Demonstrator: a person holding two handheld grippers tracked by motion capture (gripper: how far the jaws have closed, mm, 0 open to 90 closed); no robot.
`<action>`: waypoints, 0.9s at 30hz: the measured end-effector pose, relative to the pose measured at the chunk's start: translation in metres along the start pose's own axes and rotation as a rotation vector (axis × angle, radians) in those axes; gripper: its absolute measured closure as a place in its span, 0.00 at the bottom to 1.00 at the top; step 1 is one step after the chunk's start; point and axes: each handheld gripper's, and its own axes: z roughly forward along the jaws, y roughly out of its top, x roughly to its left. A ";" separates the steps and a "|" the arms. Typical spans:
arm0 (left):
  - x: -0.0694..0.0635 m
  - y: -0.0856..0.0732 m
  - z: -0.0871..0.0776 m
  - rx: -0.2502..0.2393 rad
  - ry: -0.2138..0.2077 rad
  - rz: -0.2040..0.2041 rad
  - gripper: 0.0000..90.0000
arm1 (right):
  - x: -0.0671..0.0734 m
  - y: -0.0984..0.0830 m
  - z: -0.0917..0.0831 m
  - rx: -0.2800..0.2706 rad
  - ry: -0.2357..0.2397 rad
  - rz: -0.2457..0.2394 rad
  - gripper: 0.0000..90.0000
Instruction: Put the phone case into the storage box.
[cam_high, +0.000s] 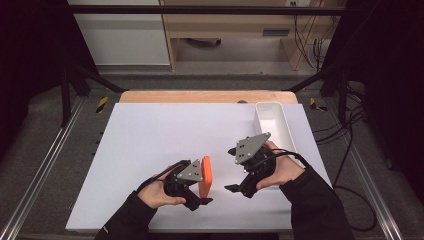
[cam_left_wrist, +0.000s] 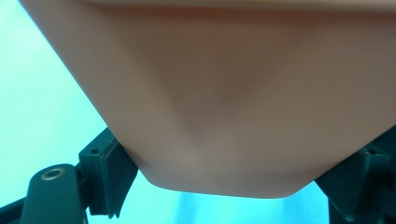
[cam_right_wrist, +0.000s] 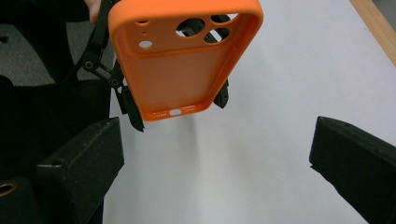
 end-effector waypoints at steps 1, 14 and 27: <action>0.000 -0.001 0.000 -0.003 0.001 0.002 0.17 | 0.000 -0.001 0.000 -0.010 0.002 -0.004 0.04; 0.001 -0.002 -0.002 -0.071 -0.007 -0.017 0.17 | 0.005 -0.010 0.007 -0.085 0.033 0.025 0.04; 0.000 -0.001 -0.004 -0.142 -0.028 -0.022 0.17 | 0.005 -0.008 0.011 -0.135 0.069 0.038 0.04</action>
